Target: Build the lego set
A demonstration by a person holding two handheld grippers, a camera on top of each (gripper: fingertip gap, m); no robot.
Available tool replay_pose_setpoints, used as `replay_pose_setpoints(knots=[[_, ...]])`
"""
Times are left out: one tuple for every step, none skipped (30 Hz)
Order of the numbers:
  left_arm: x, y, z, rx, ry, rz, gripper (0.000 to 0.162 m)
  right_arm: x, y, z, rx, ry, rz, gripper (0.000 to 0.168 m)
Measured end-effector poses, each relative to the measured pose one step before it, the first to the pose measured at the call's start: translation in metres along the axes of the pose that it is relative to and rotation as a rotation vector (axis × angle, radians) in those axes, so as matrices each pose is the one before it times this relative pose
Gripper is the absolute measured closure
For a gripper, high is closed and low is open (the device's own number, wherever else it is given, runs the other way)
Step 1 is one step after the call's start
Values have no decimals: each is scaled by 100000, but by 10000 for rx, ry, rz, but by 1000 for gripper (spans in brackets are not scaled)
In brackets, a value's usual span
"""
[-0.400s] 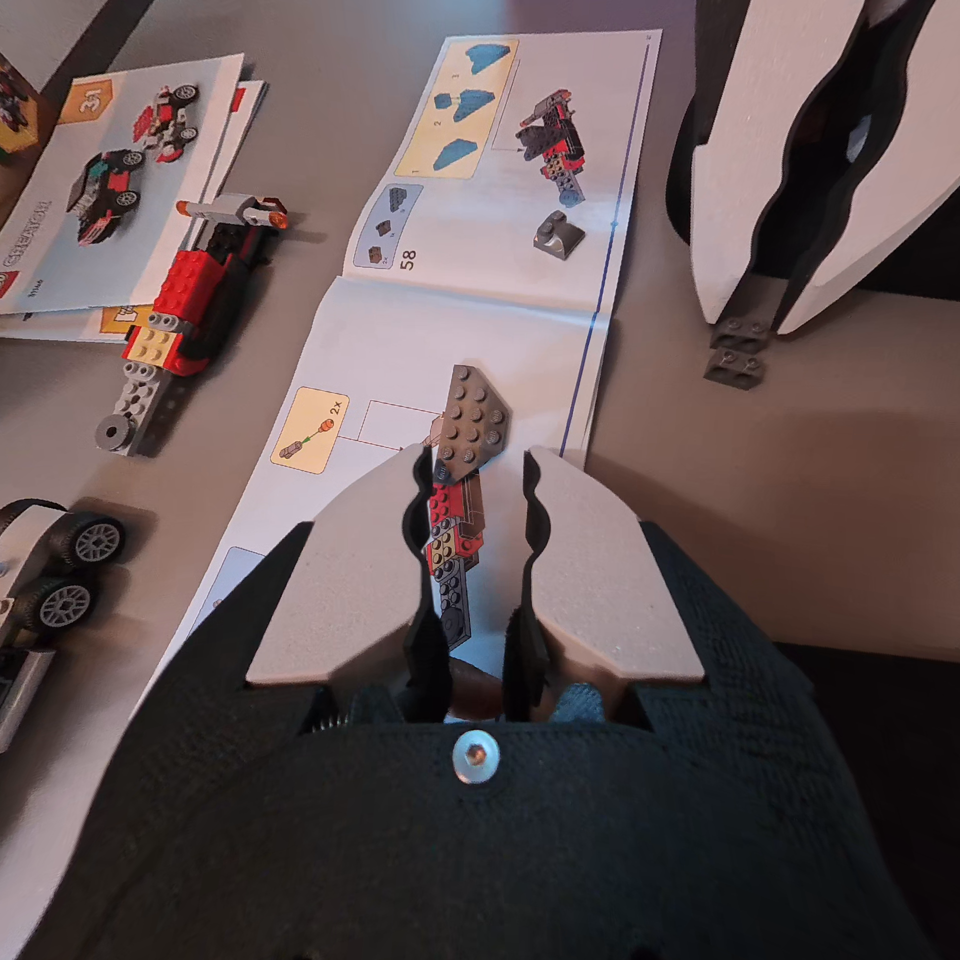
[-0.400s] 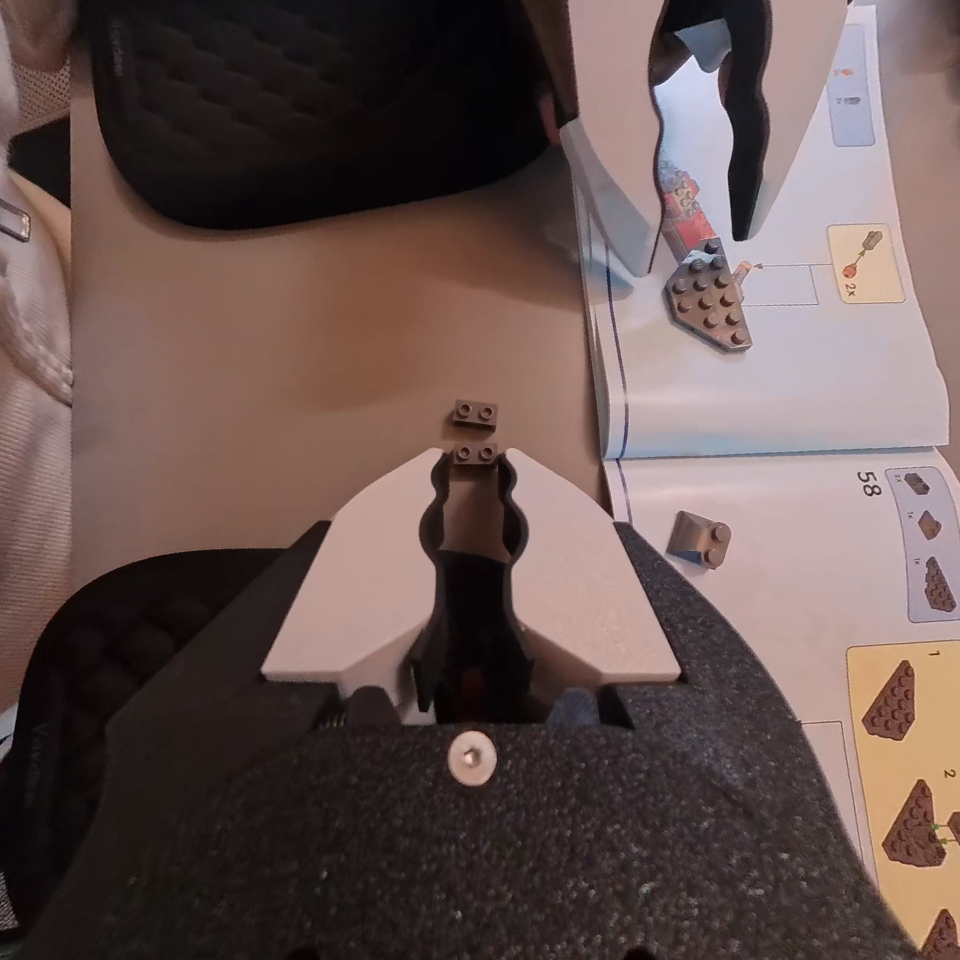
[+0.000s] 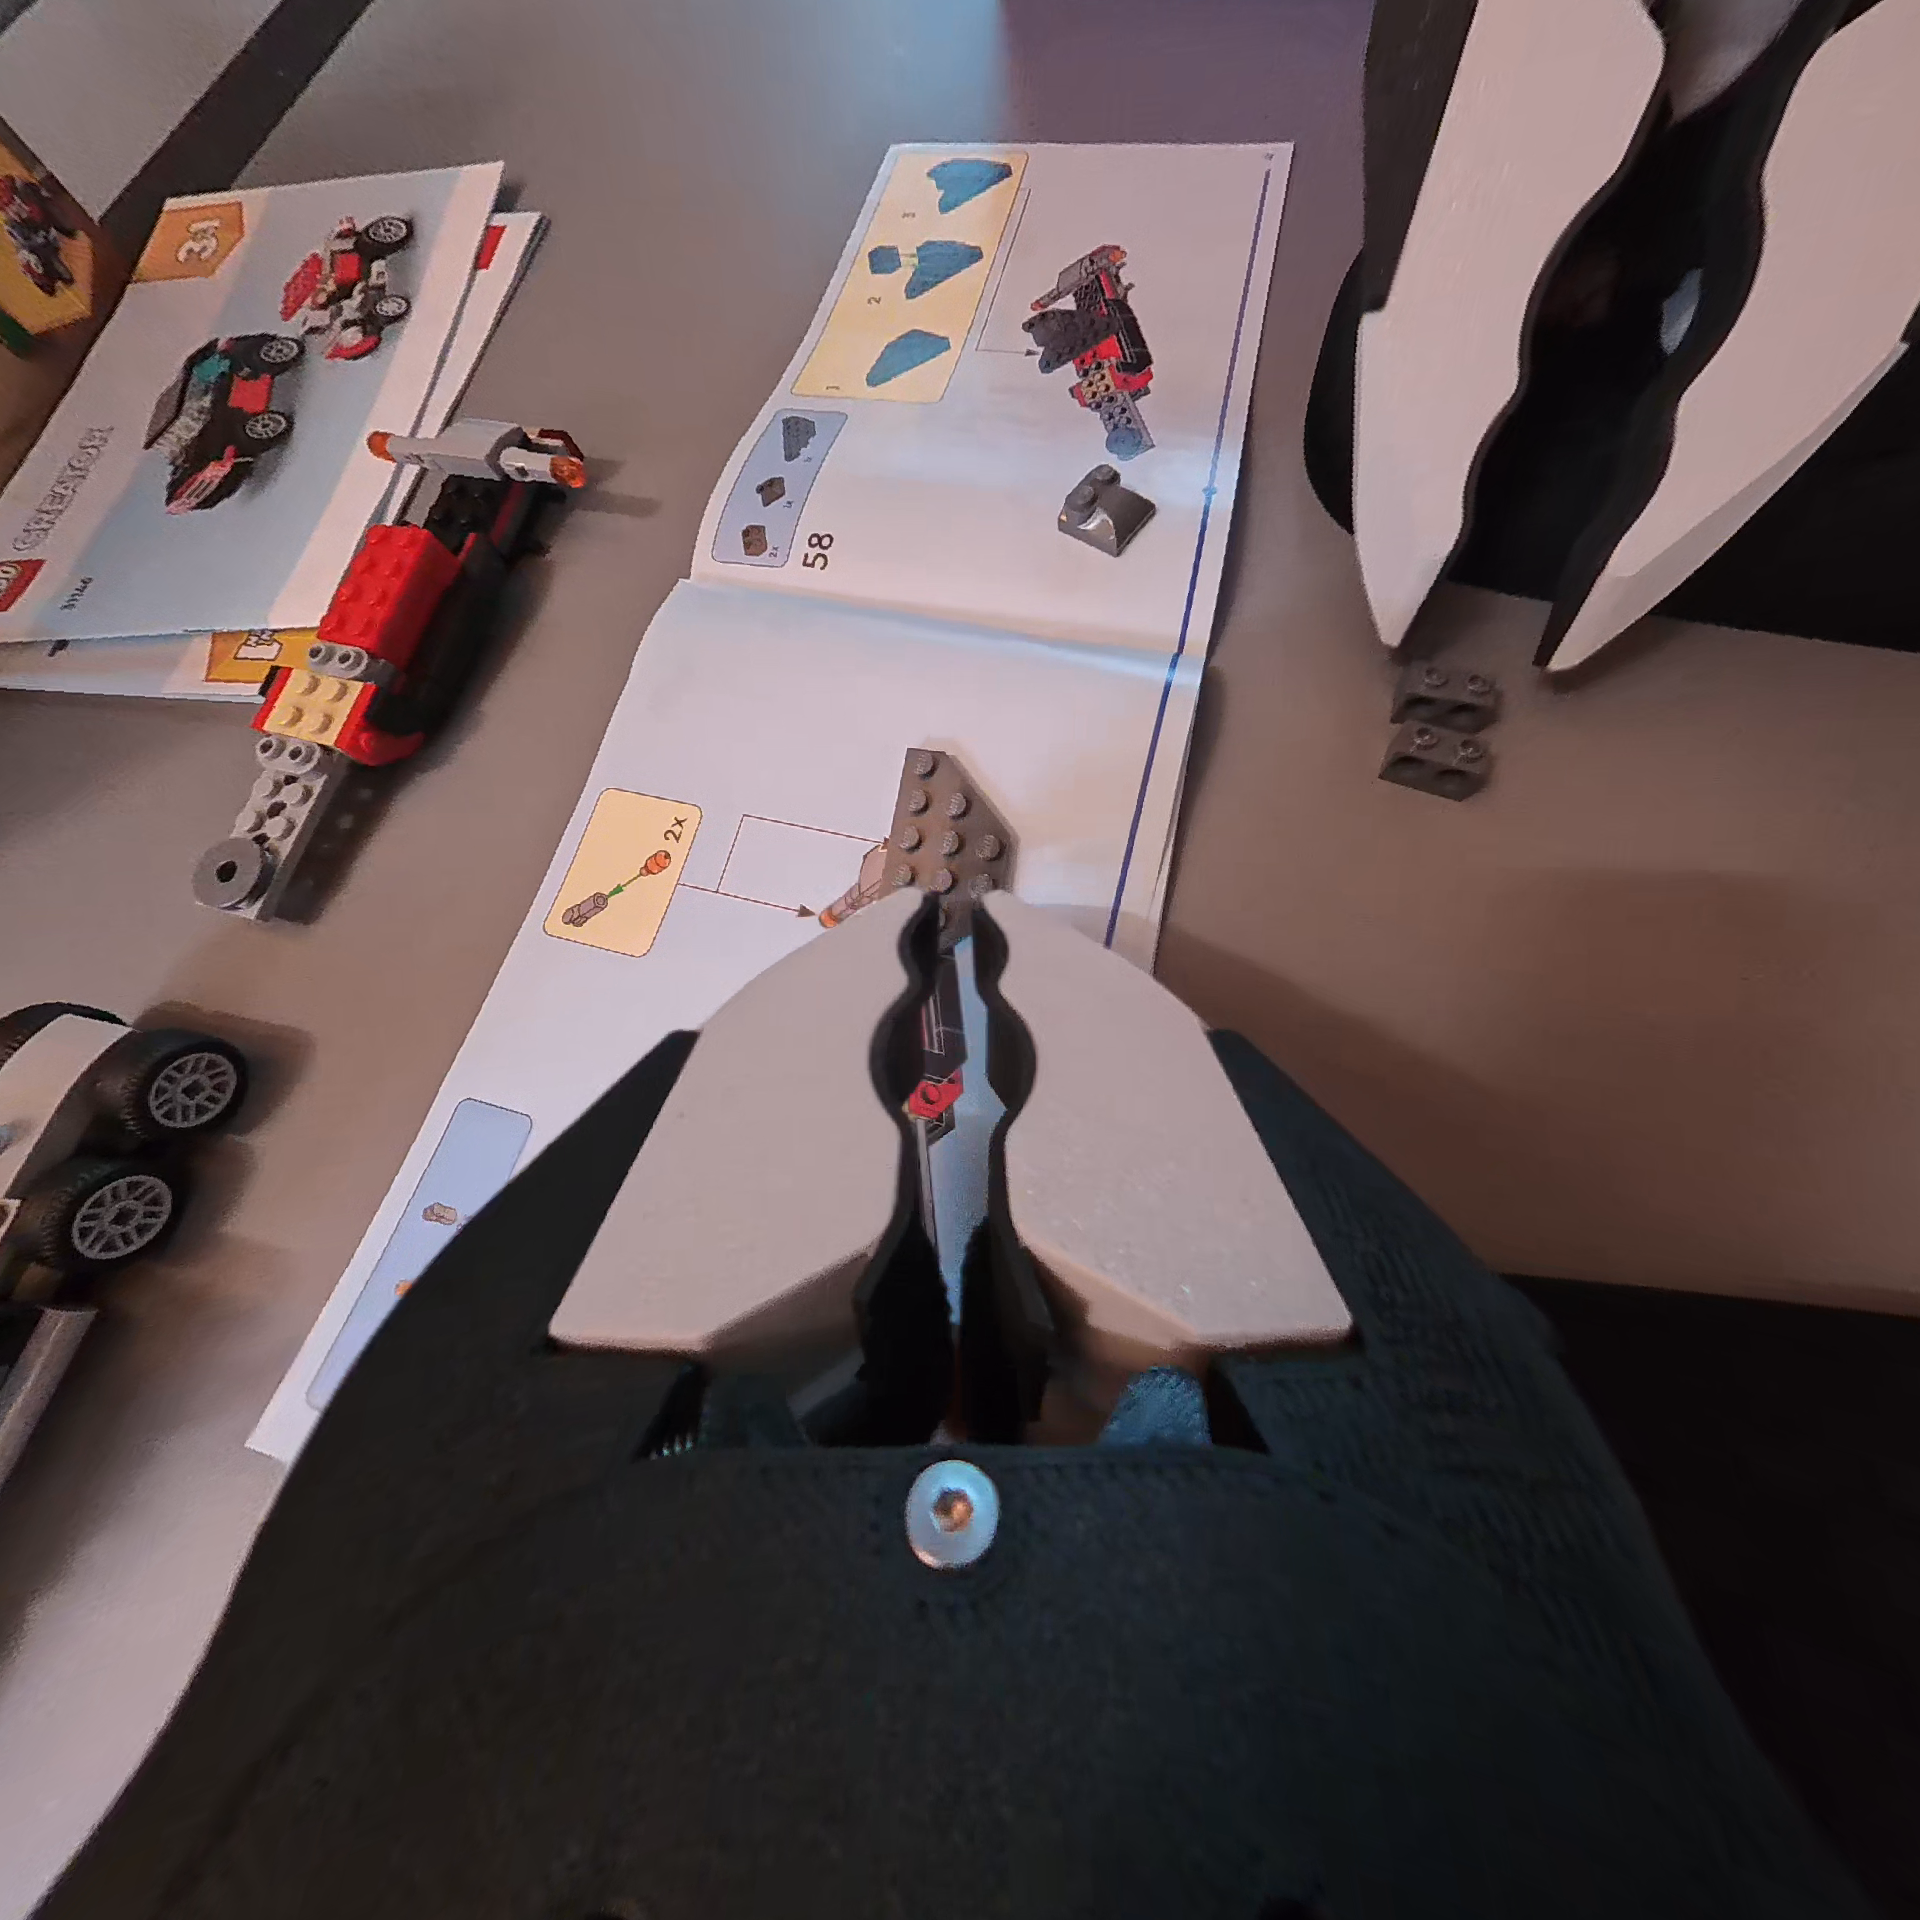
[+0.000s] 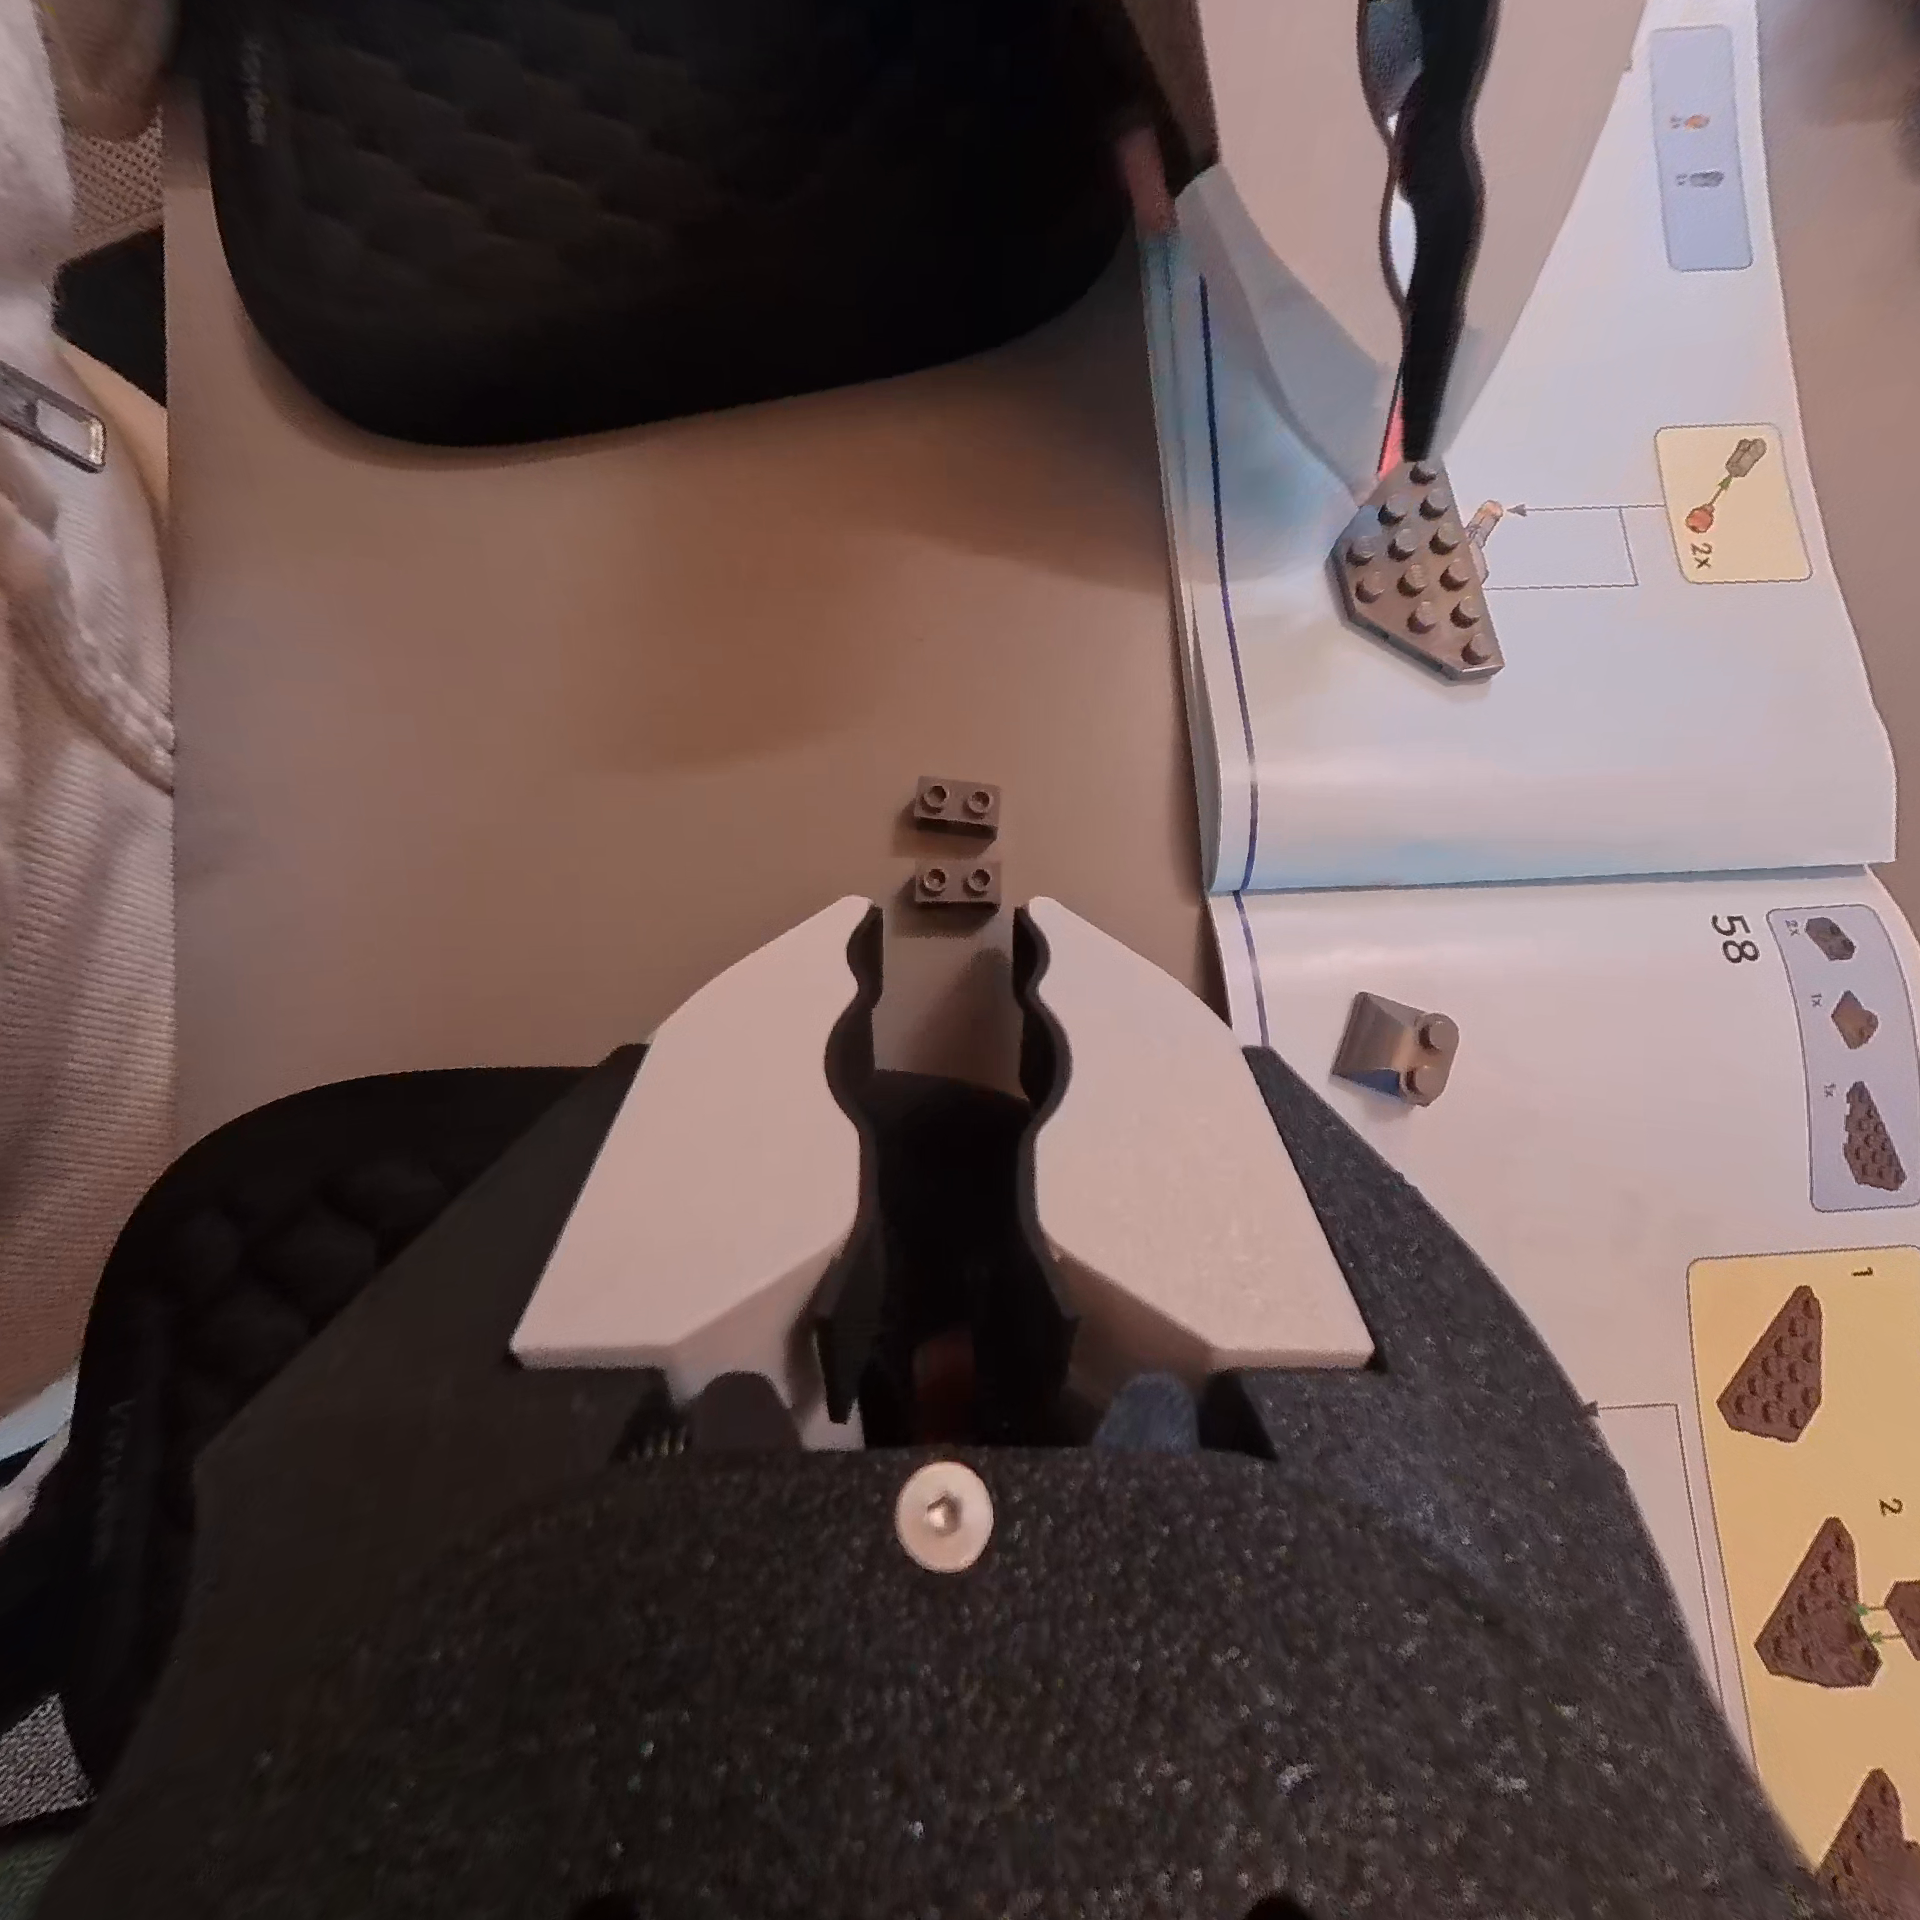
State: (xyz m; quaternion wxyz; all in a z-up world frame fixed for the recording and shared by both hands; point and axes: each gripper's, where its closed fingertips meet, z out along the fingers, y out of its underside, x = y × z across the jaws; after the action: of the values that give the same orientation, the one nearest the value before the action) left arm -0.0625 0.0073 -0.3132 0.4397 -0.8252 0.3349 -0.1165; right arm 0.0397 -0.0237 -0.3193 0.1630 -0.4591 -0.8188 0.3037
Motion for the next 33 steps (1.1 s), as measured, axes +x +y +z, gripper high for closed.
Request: replay_pose_setpoints(knots=[[30, -65, -53, 58, 38, -27, 159, 30, 32, -90, -9, 16, 10, 144], [-16, -66, -64, 61, 19, -60, 160, 4, 8, -100, 3, 9, -7, 144], [-31, -62, -66, 61, 21, -84, 160, 28, -21, -122, 24, 27, -10, 144], [-11, -53, -55, 52, 35, -84, 161, 57, -32, -114, 25, 43, 5, 144], [-61, -35, -42, 31, -1, -74, 161, 39, -30, -98, 12, 32, 1, 145], [-175, 6, -11, 0, -93, -95, 161, 68, 12, -72, -11, 49, -22, 146], [-123, 61, 19, -46, -40, -111, 160, 76, 25, -48, -34, 65, -39, 148], [26, 99, 37, -84, 78, -96, 159, 39, 26, -22, -38, 33, -42, 150], [31, 133, 60, -106, 83, -91, 159, -11, -22, 8, -8, -13, -30, 151], [-34, 91, 68, -80, 14, -68, 159, -46, -46, 30, 22, -46, -16, 152], [-33, 47, 28, -38, -12, -27, 159, -53, -29, 37, 3, -62, -3, 152], [-7, -1, 0, 1, -10, 11, 160, -86, -14, 31, -16, -64, -13, 152], [21, -33, -20, 28, -9, 28, 160, -45, -9, 40, -17, -25, -32, 152], [13, -43, -35, 38, -8, 27, 160, -22, 27, 57, -38, -6, -33, 152], [-19, -32, -22, 29, -24, 6, 160, -36, 27, 72, -47, -13, -24, 151], [-60, -18, -12, 20, -33, -20, 160, -63, -25, 93, -20, -28, -17, 151], [-15, -27, -21, 24, -1, -16, 161, -38, -107, 95, 15, -8, -18, 150], [-34, -37, -34, 31, -21, -10, 160, 4, -105, 93, 18, 1, -17, 150], [-31, -41, -29, 32, -24, -8, 160, 11, -76, 105, -9, -3, -11, 150], [8, -30, -25, 29, 10, -1, 160, 21, -22, 82, -34, -2, -9, 149], [48, -29, -31, 33, 33, 13, 160, 34, -38, 78, -22, 7, -17, 149], [47, -35, -18, 27, 29, 21, 160, -7, -99, 58, 28, -16, -21, 149], [56, -12, -18, 13, 31, 24, 160, -47, -90, 74, 36, -35, -6, 149], [54, 2, -1, -4, 28, 26, 160, -19, -28, 87, 1, -25, 0, 149], [58, 28, 20, -24, 32, 33, 160, 13, 29, 77, -28, -2, -10, 149], [80, 47, 29, -41, 36, 42, 160, 45, 13, 70, -8, 11, -18, 149], [72, 52, 45, -49, 26, 46, 160, 32, -74, 30, 50, 8, -12, 151], [45, 52, 51, -52, 18, 40, 160, -4, -11, 33, 7, -20, 4, 153], [48, 50, 44, -45, 16, 31, 160, -20, -26, 5, 12, -32, 8, 154], [27, 8, 21, -16, 14, 21, 160, 3, 0, 3, -8, -24, 0, 155], [19, -61, -9, 25, 34, 2, 160, -10, 1, 0, -2, -24, -9, 155], [-10, -145, -4, 67, 40, -36, 160, -9, -9, -3, -8, -26, -19, 155], [-80, -242, -8, 103, 23, -73, 160, -7, 7, 2, -22, -23, -39, 155]])
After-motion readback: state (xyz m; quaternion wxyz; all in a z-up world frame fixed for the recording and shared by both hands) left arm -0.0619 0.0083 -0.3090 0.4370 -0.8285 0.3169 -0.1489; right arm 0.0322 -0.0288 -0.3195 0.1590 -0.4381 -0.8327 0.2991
